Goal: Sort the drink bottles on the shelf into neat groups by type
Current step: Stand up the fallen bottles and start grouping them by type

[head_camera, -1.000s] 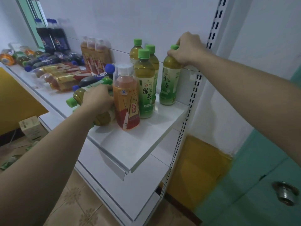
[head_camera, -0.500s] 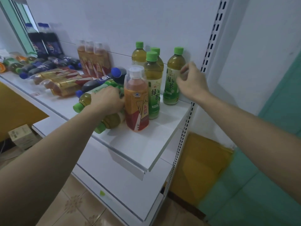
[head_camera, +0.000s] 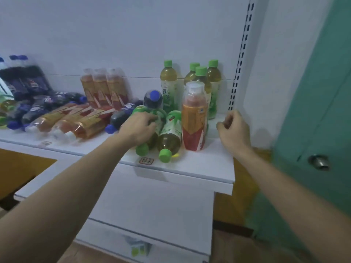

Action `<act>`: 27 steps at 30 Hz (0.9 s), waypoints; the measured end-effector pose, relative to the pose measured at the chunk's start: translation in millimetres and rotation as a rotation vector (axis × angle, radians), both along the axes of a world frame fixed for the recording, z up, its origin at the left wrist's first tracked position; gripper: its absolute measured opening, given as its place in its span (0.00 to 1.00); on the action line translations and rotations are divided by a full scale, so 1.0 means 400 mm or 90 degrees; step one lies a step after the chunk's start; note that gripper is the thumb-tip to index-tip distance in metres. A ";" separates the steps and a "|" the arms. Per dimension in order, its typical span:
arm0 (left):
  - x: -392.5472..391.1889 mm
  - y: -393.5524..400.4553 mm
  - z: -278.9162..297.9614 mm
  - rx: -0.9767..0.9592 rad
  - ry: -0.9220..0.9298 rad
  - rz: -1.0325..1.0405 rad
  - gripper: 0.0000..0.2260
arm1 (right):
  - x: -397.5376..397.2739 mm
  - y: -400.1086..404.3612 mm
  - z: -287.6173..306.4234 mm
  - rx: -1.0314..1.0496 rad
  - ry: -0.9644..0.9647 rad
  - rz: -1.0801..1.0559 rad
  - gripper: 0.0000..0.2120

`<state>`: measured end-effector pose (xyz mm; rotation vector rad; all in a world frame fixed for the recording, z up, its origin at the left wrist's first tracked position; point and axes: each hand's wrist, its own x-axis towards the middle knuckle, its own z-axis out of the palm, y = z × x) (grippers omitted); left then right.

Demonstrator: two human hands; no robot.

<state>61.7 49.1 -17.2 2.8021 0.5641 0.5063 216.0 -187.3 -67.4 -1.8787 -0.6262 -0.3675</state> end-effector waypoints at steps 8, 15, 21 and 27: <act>-0.022 0.007 -0.011 0.061 -0.014 -0.017 0.17 | -0.217 0.002 0.012 -0.105 -0.125 0.159 0.16; -0.030 0.012 -0.018 0.064 -0.024 -0.017 0.16 | -0.317 0.103 0.024 -0.333 -0.207 0.124 0.23; -0.019 0.043 -0.010 0.107 0.027 -0.060 0.17 | -0.356 0.151 0.028 -0.382 -0.290 0.058 0.22; -0.013 0.202 0.029 0.004 0.046 -0.244 0.18 | -0.363 0.203 0.196 -0.321 -0.304 -0.073 0.11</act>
